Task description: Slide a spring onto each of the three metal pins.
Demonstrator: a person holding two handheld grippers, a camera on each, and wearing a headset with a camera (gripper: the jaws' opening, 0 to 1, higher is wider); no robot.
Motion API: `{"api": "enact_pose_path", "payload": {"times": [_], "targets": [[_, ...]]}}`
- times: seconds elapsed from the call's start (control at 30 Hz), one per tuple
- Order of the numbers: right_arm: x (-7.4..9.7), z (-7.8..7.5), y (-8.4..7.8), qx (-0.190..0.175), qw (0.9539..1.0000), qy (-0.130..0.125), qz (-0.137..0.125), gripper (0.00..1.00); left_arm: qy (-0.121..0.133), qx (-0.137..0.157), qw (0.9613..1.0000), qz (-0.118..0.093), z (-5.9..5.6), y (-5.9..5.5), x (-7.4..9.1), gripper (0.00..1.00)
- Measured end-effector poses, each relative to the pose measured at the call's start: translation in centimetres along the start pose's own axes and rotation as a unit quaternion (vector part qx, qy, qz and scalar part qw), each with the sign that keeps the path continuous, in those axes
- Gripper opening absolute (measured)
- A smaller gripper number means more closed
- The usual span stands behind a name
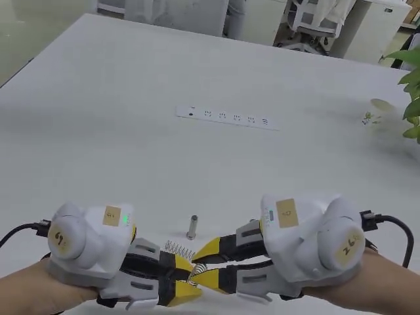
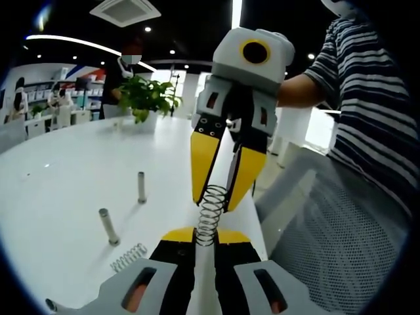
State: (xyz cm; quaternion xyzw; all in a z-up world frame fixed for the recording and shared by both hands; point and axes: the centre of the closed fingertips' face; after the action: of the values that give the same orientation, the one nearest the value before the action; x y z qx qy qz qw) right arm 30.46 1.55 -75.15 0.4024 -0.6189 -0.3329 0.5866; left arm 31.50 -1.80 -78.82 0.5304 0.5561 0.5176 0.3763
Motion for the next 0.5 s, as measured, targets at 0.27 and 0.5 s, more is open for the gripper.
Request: {"api": "enact_pose_path", "payload": {"times": [0.27,0.5], "targets": [[-0.39,-0.02,0.17,0.012,0.9999,0.0,0.0,0.07,0.0,-0.002,1.0,0.003,0.05,-0.06,-0.06,0.02],[-0.41,-0.21,0.26,0.016,0.9999,-0.003,-0.003,0.07,0.004,-0.003,1.0,0.003,0.23,0.02,0.1,0.02]]}}
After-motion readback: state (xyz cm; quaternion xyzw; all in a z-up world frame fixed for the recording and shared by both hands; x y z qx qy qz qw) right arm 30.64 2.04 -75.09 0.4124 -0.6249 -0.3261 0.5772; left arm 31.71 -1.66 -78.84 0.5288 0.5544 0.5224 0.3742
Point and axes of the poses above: the centre of the closed fingertips' face, and the gripper's own axes: x roughly backward along the fingers, z roughly to its left, y roughly out of its top, and after that the axes turned 13 degrees about -z, right-handed
